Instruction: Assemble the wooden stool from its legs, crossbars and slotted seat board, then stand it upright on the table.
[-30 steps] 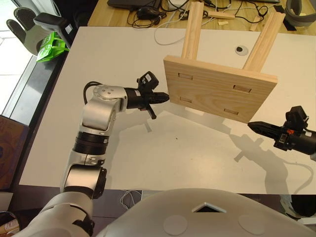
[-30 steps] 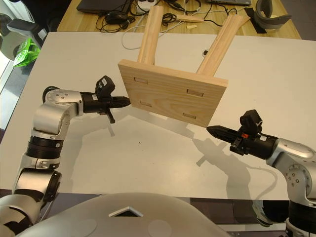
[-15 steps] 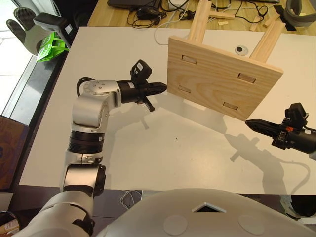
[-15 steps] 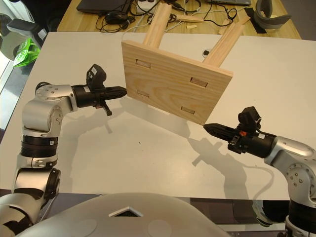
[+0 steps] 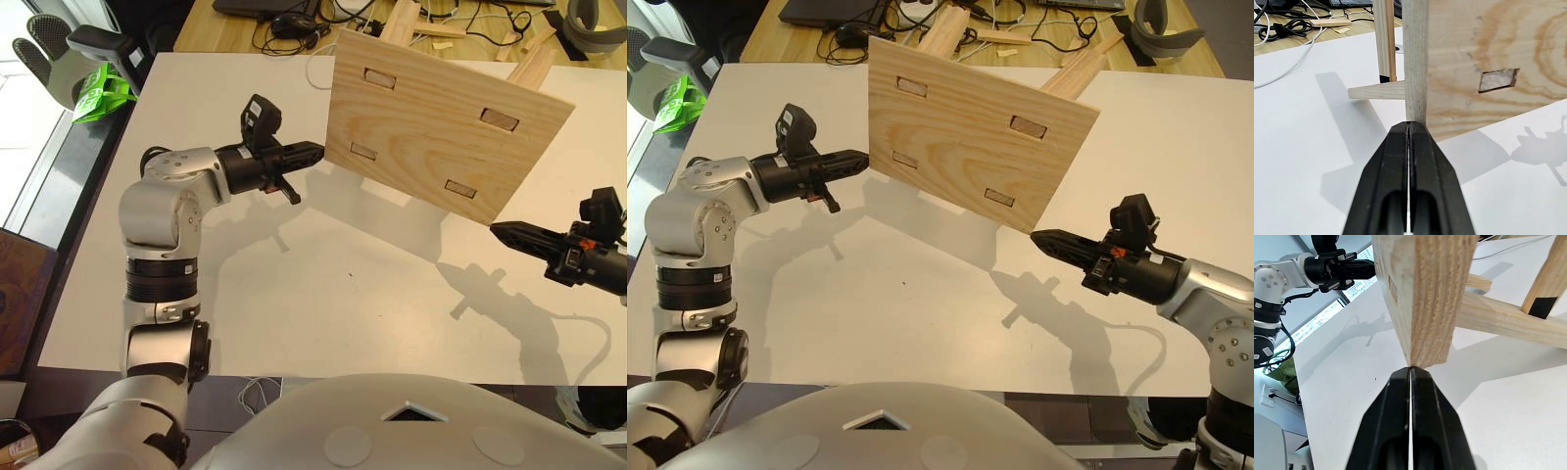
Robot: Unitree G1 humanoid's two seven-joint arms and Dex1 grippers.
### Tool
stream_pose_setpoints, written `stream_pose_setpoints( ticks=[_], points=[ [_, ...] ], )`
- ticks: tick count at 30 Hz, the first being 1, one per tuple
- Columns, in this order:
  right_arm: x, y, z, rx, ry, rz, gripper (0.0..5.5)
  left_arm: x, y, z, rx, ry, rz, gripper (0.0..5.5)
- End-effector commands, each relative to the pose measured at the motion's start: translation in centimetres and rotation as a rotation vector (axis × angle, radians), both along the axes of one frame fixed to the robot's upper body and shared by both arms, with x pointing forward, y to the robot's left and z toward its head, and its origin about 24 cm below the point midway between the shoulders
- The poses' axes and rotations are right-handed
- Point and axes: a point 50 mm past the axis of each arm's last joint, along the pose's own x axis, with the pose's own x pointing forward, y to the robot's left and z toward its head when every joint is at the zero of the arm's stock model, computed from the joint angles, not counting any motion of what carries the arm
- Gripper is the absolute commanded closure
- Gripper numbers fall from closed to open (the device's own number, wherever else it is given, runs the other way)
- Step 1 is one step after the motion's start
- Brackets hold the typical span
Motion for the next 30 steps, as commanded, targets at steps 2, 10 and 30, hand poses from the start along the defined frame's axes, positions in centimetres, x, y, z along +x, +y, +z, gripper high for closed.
stream_pose_setpoints(
  ticks=[2,10,30],
  points=[
    [0.6,3.0,2.5,0.089,-0.109,0.144,5.50,-1.1,-4.9,2.5,-0.212,-0.055,-0.281,5.46],
    [1.1,3.6,3.6,0.124,-0.132,0.147,5.50,-0.9,-4.7,4.0,-0.317,-0.080,-0.279,5.46],
    [1.7,2.9,5.0,0.261,-0.174,0.106,5.50,-0.1,-4.5,6.9,-0.529,-0.123,-0.227,5.46]
  ],
)
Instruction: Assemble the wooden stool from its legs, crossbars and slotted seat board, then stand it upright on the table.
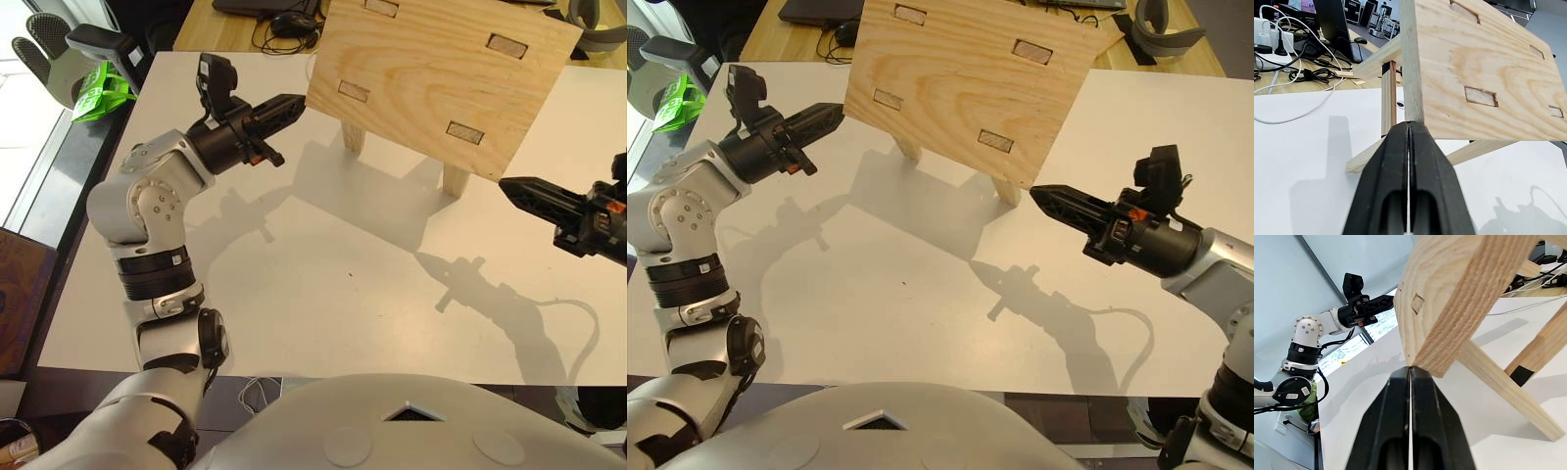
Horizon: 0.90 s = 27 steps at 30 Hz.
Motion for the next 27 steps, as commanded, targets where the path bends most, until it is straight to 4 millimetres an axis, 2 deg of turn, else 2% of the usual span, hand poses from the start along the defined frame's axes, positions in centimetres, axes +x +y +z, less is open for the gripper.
stream_pose_setpoints(
  ticks=[1,5,8,12,15,17,19,24,27],
  points=[
    [0.3,1.8,1.3,0.080,-0.061,0.106,5.50,-0.8,-5.6,4.3,-0.226,-0.146,-0.340,5.46],
    [0.7,1.8,1.7,0.121,-0.071,0.085,5.50,-0.5,-5.4,5.0,-0.270,-0.161,-0.319,5.46],
    [0.7,1.9,1.6,0.109,-0.063,0.085,5.50,-0.4,-5.4,4.5,-0.249,-0.145,-0.307,5.46],
    [0.2,2.0,0.5,0.030,-0.023,0.106,5.50,-0.5,-5.5,1.1,-0.065,-0.068,-0.272,5.46],
    [0.5,1.2,-1.1,-0.056,0.000,0.030,5.50,0.6,-4.6,-1.4,0.066,-0.010,-0.115,5.46],
    [1.4,0.2,-1.8,-0.077,-0.018,-0.095,5.50,1.8,-3.6,-3.0,0.167,0.032,0.033,5.46],
    [2.6,-1.0,-2.4,-0.067,-0.058,-0.263,5.50,3.0,-2.6,-3.7,0.203,0.044,0.193,5.29],
    [4.6,-4.6,-3.9,-0.072,-0.117,-0.776,5.50,4.1,-1.0,-3.4,0.096,-0.040,0.572,4.56],
    [5.0,-6.6,-5.4,-0.130,-0.089,-1.031,5.50,4.1,-0.7,-3.3,0.035,-0.078,0.723,4.49]
  ],
)
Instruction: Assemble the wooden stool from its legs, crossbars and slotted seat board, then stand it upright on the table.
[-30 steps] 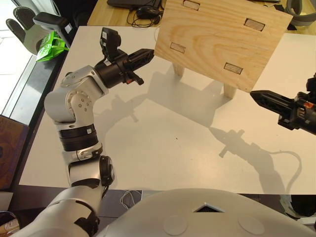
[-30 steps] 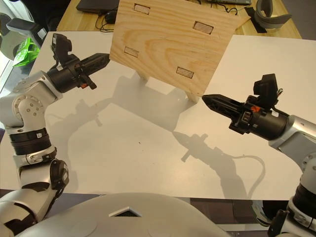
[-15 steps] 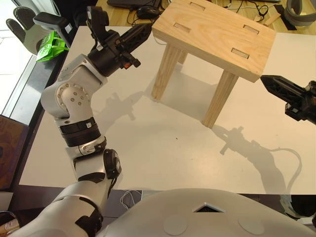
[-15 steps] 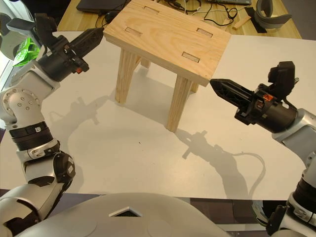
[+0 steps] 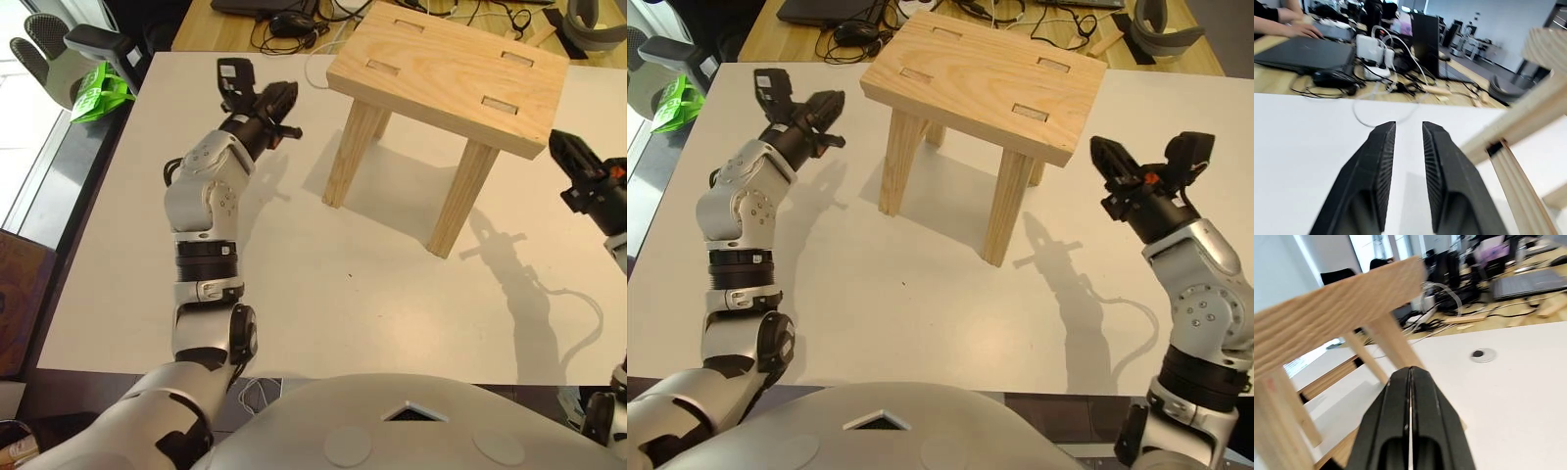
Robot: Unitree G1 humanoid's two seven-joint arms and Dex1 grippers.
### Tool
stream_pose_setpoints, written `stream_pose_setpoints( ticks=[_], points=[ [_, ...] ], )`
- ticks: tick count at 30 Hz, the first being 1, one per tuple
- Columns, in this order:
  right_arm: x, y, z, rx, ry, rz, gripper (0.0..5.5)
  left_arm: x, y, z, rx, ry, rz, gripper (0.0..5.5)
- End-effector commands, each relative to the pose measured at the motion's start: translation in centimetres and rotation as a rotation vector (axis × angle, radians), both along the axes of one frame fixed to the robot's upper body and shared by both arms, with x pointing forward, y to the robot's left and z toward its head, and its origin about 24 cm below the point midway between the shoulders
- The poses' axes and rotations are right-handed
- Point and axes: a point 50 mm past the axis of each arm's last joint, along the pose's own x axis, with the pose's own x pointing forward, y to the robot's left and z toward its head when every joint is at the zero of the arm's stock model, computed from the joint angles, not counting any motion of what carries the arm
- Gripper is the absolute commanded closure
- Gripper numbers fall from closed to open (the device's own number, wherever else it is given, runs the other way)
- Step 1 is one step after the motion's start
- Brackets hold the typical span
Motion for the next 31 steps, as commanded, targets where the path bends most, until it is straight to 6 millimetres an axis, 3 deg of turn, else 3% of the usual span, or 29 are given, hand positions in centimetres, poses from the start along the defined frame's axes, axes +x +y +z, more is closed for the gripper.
stream_pose_setpoints(
  ticks=[1,3,5,10,14,17,24,31],
  points=[
    [0.5,-2.9,-2.0,-0.034,0.051,-0.351,5.50,0.1,0.3,0.0,-0.067,-0.069,0.198,4.49],
    [0.9,-3.4,-3.1,-0.030,0.078,-0.460,5.50,0.2,0.8,0.2,-0.125,-0.105,0.315,4.49],
    [2.1,-2.7,-3.0,0.030,0.058,-0.490,5.50,0.6,1.0,0.0,-0.168,-0.115,0.398,4.49],
    [5.6,2.2,-0.1,0.273,-0.045,-0.380,5.50,1.1,0.3,-0.9,-0.175,-0.127,0.379,4.49],
    [6.6,6.5,-0.9,0.392,-0.027,-0.271,5.50,1.0,-1.4,-0.4,-0.249,-0.176,0.226,4.49],
    [7.0,6.5,-1.9,0.445,-0.007,-0.326,5.50,0.9,-2.0,-0.4,-0.291,-0.180,0.175,4.49],
    [7.6,5.8,-1.9,0.445,-0.002,-0.351,5.50,1.7,0.2,-1.0,-0.480,-0.109,0.350,4.49],
    [7.9,6.0,-2.1,0.409,-0.003,-0.353,5.50,1.9,-1.4,-1.2,-0.372,-0.125,0.297,4.49]
  ],
)
